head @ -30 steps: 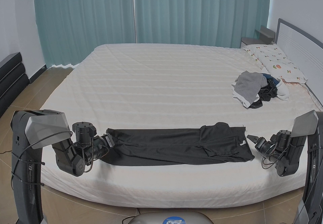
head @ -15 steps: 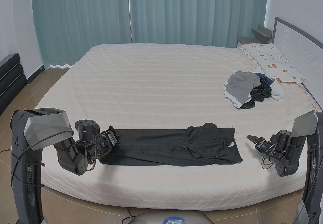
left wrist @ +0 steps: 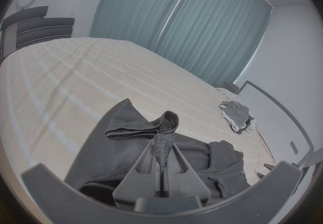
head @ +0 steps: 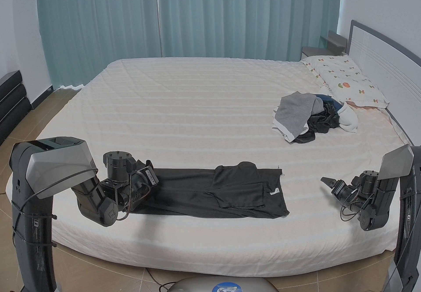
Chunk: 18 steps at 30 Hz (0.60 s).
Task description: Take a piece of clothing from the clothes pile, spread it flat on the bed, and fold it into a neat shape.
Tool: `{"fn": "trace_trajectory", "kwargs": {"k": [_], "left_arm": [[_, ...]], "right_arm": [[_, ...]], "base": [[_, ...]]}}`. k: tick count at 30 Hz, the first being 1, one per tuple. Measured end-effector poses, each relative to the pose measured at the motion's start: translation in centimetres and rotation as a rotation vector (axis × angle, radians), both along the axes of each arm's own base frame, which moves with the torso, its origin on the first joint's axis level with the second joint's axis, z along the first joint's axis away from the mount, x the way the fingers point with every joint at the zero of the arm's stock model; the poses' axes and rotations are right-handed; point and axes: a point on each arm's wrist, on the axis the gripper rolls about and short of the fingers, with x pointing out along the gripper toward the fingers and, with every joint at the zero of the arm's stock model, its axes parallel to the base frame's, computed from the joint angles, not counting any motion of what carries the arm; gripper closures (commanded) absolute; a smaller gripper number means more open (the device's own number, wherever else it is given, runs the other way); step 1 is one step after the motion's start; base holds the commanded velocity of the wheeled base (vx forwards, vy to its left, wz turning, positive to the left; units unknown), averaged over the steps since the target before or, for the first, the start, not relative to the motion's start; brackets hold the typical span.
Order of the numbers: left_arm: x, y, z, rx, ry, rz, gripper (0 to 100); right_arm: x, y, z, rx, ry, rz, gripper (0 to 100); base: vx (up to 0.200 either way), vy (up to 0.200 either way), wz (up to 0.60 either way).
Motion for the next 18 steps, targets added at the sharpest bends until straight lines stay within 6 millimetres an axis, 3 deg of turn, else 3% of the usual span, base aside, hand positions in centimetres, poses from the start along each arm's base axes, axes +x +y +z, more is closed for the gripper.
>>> {"fn": "trace_trajectory", "kwargs": {"k": [18], "left_arm": [[-0.09,-0.45,0.28,-0.002,-0.008,-0.011,100]], "right_arm": [[-0.07,0.31,-0.6,-0.001,0.015,0.011,0]], "base": [[0.0,-0.2,0.0]]}}
